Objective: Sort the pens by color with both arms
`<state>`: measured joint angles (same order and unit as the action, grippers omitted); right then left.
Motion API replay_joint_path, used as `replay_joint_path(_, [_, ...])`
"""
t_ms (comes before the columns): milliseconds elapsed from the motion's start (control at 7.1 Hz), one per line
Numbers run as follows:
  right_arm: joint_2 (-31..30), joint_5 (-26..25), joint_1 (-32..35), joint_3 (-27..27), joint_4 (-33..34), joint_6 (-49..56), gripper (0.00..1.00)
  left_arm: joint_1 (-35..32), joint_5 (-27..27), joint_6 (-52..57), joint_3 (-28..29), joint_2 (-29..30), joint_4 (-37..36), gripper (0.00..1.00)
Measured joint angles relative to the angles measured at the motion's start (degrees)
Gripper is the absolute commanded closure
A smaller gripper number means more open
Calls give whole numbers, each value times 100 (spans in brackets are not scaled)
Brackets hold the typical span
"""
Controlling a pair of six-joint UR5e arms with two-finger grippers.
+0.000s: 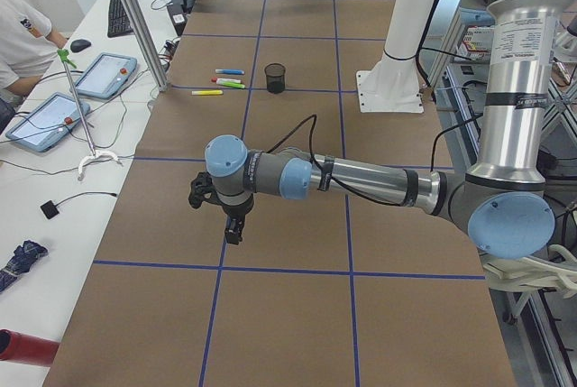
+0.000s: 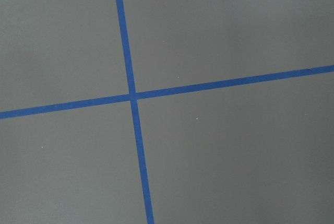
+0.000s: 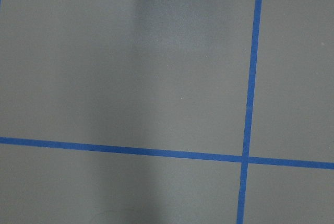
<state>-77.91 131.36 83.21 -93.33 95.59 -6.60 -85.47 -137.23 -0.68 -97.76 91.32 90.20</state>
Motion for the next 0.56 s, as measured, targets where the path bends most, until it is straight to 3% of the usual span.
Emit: replay_joint_path(564, [-147,-28,-20,-286,5,-4,1,-54,24,-64,-491,-383,5,1])
